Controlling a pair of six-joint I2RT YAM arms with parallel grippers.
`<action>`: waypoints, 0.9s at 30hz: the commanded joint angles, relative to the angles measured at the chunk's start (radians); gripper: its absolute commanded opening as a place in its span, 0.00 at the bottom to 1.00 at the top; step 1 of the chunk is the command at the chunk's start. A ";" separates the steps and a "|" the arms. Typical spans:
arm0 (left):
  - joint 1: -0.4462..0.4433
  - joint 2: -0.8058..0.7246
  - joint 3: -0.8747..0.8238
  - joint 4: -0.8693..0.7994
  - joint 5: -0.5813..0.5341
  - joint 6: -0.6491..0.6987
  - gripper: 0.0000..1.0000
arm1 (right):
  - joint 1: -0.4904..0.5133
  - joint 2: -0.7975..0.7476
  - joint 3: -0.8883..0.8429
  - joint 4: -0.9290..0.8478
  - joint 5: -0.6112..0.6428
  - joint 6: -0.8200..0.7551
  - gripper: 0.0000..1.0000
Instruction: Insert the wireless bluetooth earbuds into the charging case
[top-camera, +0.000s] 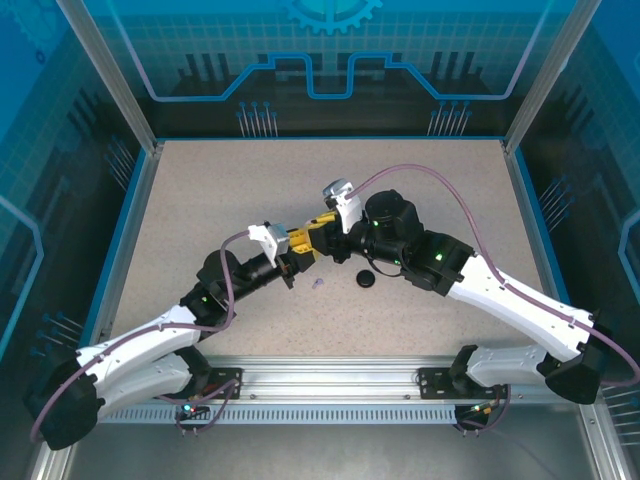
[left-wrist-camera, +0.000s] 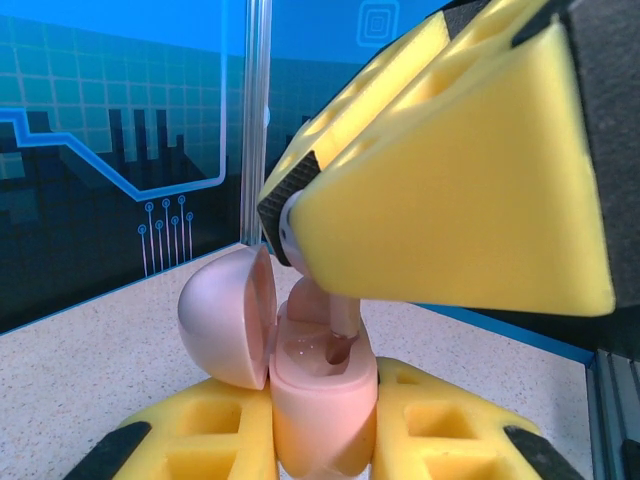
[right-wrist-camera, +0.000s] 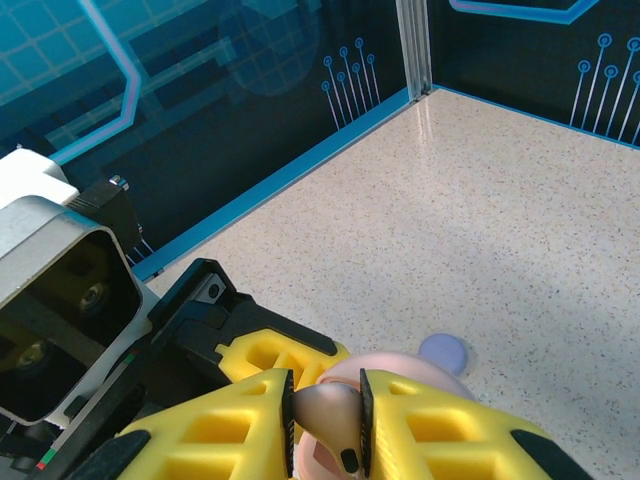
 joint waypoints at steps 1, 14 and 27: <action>-0.006 -0.019 0.024 0.033 0.005 -0.001 0.07 | 0.017 -0.001 0.018 0.037 0.019 -0.009 0.24; -0.006 -0.027 0.026 0.029 -0.004 -0.007 0.07 | 0.020 0.022 0.014 0.027 0.018 -0.012 0.25; -0.006 -0.028 0.023 0.023 -0.021 -0.004 0.07 | 0.019 0.018 0.017 -0.032 0.024 -0.008 0.30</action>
